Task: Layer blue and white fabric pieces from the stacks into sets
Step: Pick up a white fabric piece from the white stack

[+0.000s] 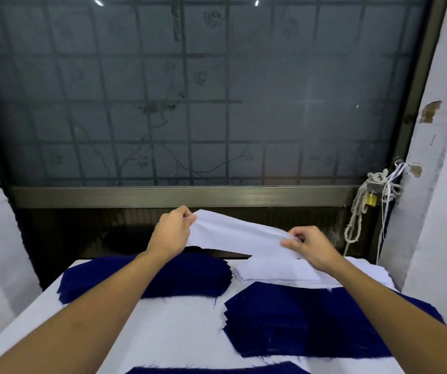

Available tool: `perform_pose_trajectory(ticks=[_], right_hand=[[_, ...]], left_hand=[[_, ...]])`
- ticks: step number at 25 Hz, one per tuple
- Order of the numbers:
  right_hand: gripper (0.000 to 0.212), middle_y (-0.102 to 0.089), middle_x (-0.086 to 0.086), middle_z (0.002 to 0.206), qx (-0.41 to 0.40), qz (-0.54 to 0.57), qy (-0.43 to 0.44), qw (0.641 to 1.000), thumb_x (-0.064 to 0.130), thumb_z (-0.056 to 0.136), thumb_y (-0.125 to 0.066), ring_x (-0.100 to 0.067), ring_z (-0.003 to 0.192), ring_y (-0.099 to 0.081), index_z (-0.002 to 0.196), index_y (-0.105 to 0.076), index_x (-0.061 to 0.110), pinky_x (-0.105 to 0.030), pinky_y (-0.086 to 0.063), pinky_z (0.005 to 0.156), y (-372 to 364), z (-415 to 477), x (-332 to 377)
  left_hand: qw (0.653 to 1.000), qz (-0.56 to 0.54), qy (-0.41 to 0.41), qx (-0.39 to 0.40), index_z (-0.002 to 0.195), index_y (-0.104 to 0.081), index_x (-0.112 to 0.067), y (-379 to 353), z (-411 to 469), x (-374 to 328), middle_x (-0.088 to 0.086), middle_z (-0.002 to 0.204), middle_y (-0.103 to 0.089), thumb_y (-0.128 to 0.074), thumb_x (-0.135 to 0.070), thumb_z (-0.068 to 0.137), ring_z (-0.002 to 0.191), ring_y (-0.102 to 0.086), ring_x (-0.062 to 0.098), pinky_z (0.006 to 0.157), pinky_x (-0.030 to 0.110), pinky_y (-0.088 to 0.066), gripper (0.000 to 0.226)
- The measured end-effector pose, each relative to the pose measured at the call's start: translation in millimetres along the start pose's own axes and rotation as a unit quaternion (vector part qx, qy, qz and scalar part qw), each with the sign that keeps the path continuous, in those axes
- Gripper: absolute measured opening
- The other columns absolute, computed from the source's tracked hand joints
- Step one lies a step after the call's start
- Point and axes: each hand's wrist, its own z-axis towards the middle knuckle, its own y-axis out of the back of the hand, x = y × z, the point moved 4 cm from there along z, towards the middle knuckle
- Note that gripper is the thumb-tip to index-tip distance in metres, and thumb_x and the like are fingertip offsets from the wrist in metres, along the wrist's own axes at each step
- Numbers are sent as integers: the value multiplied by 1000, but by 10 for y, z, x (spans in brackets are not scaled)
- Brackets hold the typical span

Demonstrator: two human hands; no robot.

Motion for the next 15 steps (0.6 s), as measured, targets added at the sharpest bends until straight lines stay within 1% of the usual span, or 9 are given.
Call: perform_pose_trajectory(ticks=[3, 4, 5, 7, 9, 11, 13, 14, 15], right_hand=[[15, -64, 2, 75, 29, -31, -35, 998, 30, 93, -72, -2, 54, -61, 85, -70, 18, -18, -39, 55, -100, -157, 81], [15, -64, 1, 72, 34, -41, -41, 998, 31, 94, -71, 2, 48, -58, 85, -70, 18, -17, -37, 53, -123, -215, 99], [17, -64, -1, 68, 34, -46, -44, 997, 31, 95, -69, 3, 44, -56, 84, -69, 18, -18, -36, 53, -126, -271, 117], [27, -63, -6, 63, 30, -33, -42, 998, 30, 99, -64, 0, 47, -59, 78, -64, 13, -20, -38, 56, -99, -372, 163], [36, -63, -9, 64, 17, 1, -47, 999, 30, 103, -57, -9, 61, -68, 74, -61, 8, -26, -45, 63, -58, -454, 214], [42, -62, -6, 63, 0, 34, -52, 998, 30, 105, -52, -20, 65, -67, 71, -60, 7, -30, -47, 65, -25, -535, 291], [44, -54, -8, 65, -8, 74, -57, 996, 32, 106, -48, -23, 63, -53, 72, -57, 5, -33, -41, 65, -15, -624, 361], [45, -50, -10, 68, -9, 97, -59, 994, 34, 107, -46, -24, 64, -46, 75, -56, 3, -34, -37, 64, -24, -678, 383], [48, -48, -13, 73, -13, 119, -61, 991, 35, 107, -45, -24, 65, -43, 81, -58, -3, -31, -36, 63, -45, -740, 378]], left_hand=[[1000, -4, 23, -20, 80, -59, -20, 312, -105, 260, 1, 75, -63, -53, -34, 105, 70, -58, 18, 64, 37, -46, 28], [999, -4, 34, -24, 80, -60, -21, 395, -151, 359, -1, 78, -64, -55, -34, 104, 75, -59, 16, 65, 35, -46, 27], [999, -8, 47, -27, 81, -62, -22, 467, -199, 459, -2, 82, -65, -57, -34, 103, 81, -60, 15, 70, 33, -45, 26], [997, -21, 70, -35, 84, -64, -23, 591, -299, 633, -6, 87, -66, -59, -34, 102, 88, -61, 12, 81, 34, -45, 22], [996, -32, 77, -43, 86, -66, -23, 684, -376, 736, -8, 87, -66, -61, -36, 101, 88, -59, 9, 84, 33, -45, 21], [995, -51, 74, -53, 86, -65, -21, 782, -466, 758, -5, 86, -67, -60, -40, 100, 86, -60, 10, 78, 28, -44, 24], [992, -75, 70, -79, 86, -64, -18, 876, -570, 725, -1, 84, -66, -60, -42, 100, 83, -60, 12, 69, 23, -41, 27], [990, -84, 67, -92, 87, -63, -18, 908, -638, 703, -1, 84, -66, -59, -41, 101, 83, -61, 12, 67, 21, -40, 27], [989, -87, 65, -102, 89, -63, -17, 923, -720, 684, -2, 84, -65, -59, -40, 101, 83, -61, 11, 67, 20, -40, 26]])
